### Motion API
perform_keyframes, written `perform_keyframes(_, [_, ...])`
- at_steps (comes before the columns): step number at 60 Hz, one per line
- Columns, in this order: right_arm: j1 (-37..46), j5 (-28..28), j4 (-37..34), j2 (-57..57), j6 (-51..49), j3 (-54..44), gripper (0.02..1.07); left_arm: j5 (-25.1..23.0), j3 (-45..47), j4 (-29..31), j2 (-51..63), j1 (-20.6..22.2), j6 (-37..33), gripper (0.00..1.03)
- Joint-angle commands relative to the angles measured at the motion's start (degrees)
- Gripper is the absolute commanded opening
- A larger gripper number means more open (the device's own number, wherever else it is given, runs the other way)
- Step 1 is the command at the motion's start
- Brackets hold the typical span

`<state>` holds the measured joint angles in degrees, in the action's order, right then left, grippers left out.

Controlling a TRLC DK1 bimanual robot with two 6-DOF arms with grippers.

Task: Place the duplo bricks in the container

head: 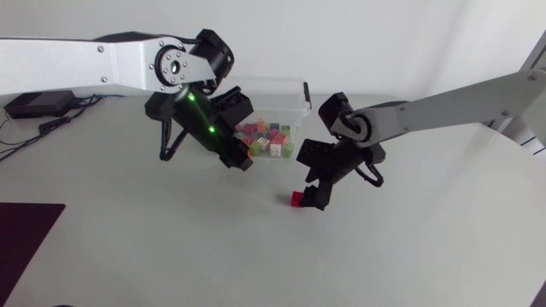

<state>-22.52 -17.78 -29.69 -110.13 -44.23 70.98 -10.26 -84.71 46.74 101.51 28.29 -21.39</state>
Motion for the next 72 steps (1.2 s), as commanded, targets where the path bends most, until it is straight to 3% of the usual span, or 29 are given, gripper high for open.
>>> perform_keyframes(1, [-0.4, 0.3, -1.9, -3.0, -2.4, 2.5, 0.98, -0.9, -4.1, 1.3, -1.0, -1.5, -1.6, 0.22])
perform_keyframes(13, [-1.3, 1.8, -3.4, -6.7, -3.0, 5.3, 0.95, -2.0, -7.1, 2.5, -0.5, -3.4, -2.4, 0.22])
perform_keyframes(21, [-2.1, 2.5, -5.3, -9.4, -3.7, 7.5, 0.86, -2.5, -7.8, 2.5, -0.2, -3.9, -2.5, 0.22])
perform_keyframes(26, [-2.7, 3.3, -5.6, -10.5, -3.8, 8.1, 0.65, -2.7, -8.8, 2.5, 0.3, -4.5, -2.4, 0.22])
perform_keyframes(31, [-2.8, 3.2, -6.6, -12.0, -3.5, 9.5, 0.33, -2.8, -10.2, 2.5, 0.8, -5.2, -2.3, 0.22])
perform_keyframes(33, [-2.8, 3.2, -6.7, -12.4, -3.0, 10.1, 0.3, -3.1, -10.9, 2.7, 1.1, -5.4, -2.3, 0.22])
perform_keyframes(50, [-2.3, 2.4, -11.4, -7.0, -1.4, 11.0, 0.17, -6.3, -18.2, 2.9, 3.3, -8.8, -0.8, 0.22])
perform_keyframes(64, [-3.4, 2.5, -16.2, 0.4, 0.2, 12.0, 0.16, -7.6, -23.3, 2.4, 6.9, -10.9, 0.4, 0.23])
perform_keyframes(72, [-4.1, 1.8, -18.4, 2.6, 1.7, 14.4, 0.16, -7.6, -23.8, -0.9, 9.2, -11.9, 1.1, 0.24])
